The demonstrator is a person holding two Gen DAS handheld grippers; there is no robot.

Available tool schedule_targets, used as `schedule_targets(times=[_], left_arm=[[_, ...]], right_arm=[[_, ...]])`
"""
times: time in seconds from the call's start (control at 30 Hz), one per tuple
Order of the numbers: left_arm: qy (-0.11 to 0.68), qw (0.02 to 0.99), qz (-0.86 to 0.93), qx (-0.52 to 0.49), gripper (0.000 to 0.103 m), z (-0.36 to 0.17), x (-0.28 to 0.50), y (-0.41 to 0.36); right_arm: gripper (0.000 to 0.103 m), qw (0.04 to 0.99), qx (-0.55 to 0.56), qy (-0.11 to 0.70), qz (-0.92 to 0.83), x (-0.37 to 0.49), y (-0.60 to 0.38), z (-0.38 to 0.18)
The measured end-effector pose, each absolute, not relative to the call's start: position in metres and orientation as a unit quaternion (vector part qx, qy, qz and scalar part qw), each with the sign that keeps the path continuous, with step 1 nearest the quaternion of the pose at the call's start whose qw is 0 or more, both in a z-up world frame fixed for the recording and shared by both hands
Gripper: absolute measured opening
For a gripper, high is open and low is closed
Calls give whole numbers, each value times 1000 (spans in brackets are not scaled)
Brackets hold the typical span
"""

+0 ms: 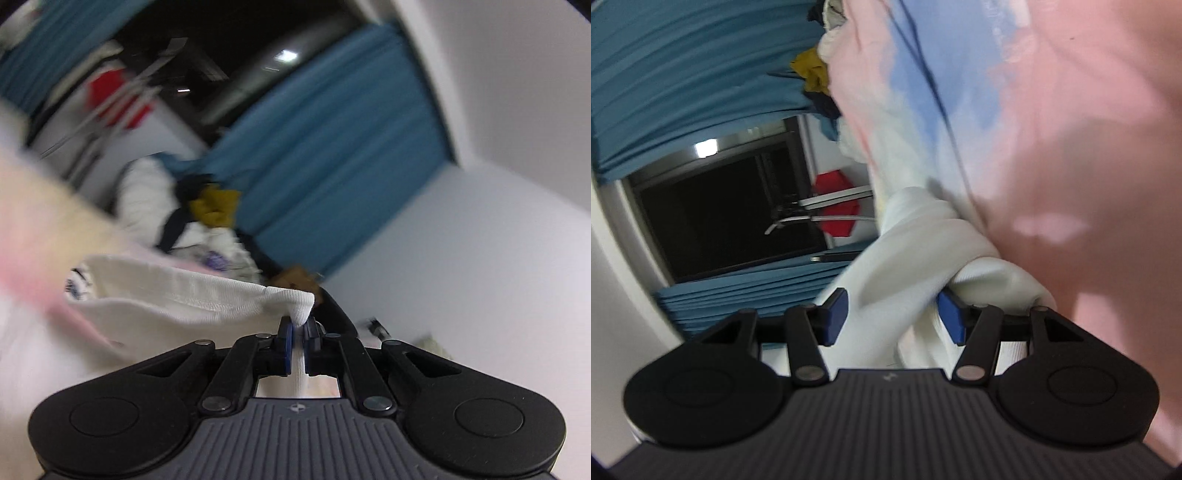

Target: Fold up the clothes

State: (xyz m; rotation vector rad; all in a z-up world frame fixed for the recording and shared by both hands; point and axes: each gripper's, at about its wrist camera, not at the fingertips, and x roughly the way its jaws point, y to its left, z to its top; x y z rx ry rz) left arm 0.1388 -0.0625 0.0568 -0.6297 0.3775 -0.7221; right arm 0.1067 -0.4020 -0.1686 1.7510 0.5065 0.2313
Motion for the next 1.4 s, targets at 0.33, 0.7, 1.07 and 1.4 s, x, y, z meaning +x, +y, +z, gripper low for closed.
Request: schedule_targets(times=[0.33,0.7,1.07,1.4], left_arm=[[205,873,-431,-99,6,105,139,-237],[203,888,-395,-120,6,86,127,-235],[207,918,-233,-245,6,63,113,-67],[324,861,-85,-383,7,-93,83,75]], right_arm=[[57,545,822,120,113,107,-421,-170],[55,594,789,155,-32,95,-450,-175],[56,694,694,176,72,126,-439,-132],[55,758,590,270,73,144,-409,-120]])
